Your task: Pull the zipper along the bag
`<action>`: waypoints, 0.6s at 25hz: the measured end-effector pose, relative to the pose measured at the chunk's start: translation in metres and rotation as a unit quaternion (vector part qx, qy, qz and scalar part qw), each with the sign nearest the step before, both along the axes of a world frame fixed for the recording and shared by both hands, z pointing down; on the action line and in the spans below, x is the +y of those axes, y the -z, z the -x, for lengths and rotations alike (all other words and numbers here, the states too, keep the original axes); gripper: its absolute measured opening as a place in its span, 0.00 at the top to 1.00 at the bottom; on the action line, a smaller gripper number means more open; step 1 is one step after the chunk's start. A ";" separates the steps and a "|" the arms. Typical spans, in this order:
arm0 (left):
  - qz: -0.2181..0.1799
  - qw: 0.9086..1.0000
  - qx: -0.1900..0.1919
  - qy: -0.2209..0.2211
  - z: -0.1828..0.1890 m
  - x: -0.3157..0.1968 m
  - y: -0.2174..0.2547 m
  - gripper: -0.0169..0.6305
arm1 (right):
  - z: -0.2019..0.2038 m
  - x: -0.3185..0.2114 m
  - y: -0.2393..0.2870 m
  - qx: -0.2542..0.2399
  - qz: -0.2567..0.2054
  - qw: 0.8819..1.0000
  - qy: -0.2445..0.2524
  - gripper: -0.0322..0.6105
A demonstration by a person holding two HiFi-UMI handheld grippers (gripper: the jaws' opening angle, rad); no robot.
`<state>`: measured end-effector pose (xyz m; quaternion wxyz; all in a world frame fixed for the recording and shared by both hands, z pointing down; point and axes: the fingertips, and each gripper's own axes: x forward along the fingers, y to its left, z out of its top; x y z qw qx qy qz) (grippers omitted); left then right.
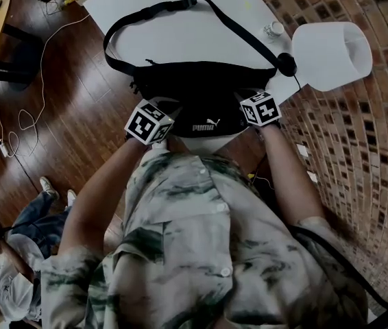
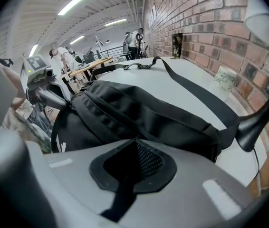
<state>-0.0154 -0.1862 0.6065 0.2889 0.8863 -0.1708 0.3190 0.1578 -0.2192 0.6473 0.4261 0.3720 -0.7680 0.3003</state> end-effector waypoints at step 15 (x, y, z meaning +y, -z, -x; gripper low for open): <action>0.002 0.998 -0.009 0.054 0.083 -0.009 -0.009 0.96 | -0.001 0.000 -0.002 0.020 0.001 1.000 -0.017 0.94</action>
